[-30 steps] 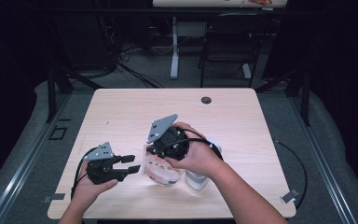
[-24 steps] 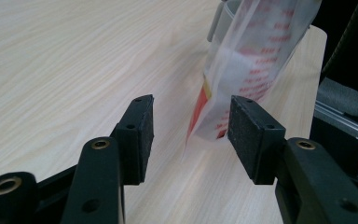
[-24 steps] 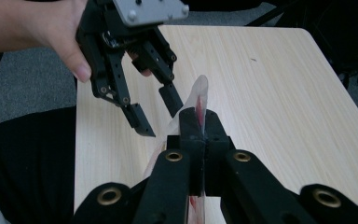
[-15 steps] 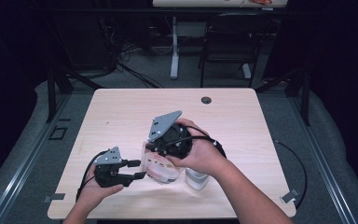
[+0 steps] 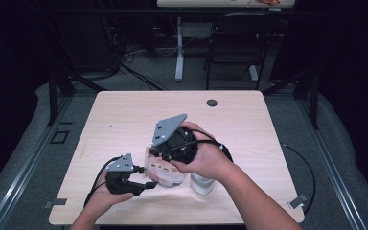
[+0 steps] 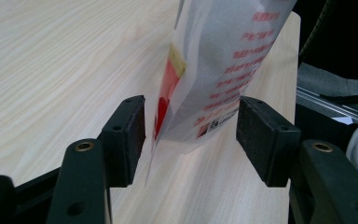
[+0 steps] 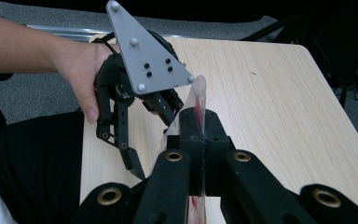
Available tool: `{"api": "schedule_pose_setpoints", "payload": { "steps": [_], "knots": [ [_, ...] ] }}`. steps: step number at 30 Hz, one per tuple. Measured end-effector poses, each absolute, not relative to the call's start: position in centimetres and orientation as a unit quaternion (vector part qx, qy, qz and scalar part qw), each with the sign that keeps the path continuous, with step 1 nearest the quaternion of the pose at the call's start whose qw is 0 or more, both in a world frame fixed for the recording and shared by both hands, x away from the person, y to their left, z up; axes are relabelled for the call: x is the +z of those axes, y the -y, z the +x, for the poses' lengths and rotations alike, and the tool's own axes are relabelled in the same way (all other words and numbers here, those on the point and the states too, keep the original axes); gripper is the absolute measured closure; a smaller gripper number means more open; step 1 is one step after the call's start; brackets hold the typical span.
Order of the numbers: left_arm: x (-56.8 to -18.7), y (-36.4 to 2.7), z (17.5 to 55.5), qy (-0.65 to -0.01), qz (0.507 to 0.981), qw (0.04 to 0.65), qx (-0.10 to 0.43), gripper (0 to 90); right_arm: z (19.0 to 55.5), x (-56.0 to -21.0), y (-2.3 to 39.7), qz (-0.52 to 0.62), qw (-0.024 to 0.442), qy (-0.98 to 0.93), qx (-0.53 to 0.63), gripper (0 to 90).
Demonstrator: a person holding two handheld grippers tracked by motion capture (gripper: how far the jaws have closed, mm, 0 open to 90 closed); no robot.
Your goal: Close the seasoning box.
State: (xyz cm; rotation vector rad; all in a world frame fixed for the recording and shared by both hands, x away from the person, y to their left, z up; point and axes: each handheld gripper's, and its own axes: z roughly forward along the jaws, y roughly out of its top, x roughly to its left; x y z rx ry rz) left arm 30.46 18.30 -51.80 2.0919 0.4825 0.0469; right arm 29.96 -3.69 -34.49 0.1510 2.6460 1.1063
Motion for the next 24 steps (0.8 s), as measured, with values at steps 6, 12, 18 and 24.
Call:
{"api": "schedule_pose_setpoints", "payload": {
  "steps": [6, 12, 18, 24],
  "knots": [
    [-52.6, -17.3, 30.7, -0.182, 0.863, 0.471, 0.01, 41.2, 29.9, -34.5, 3.6, 0.047, 0.129, -0.913, 0.384, 90.0],
    [-53.0, -17.0, 30.9, -0.181, 0.861, 0.475, 0.005, 40.0, 29.7, -34.6, 3.4, 0.042, 0.129, -0.913, 0.385, 90.0],
    [-53.0, -17.1, 30.9, -0.174, 0.861, 0.478, 0.0, 41.6, 29.7, -34.5, 3.4, 0.042, 0.129, -0.91, 0.391, 90.0],
    [-52.8, -17.2, 30.7, -0.182, 0.862, 0.473, -0.004, 54.5, 29.5, -34.5, 3.4, 0.041, 0.129, -0.908, 0.396, 90.0]
  ]
}}
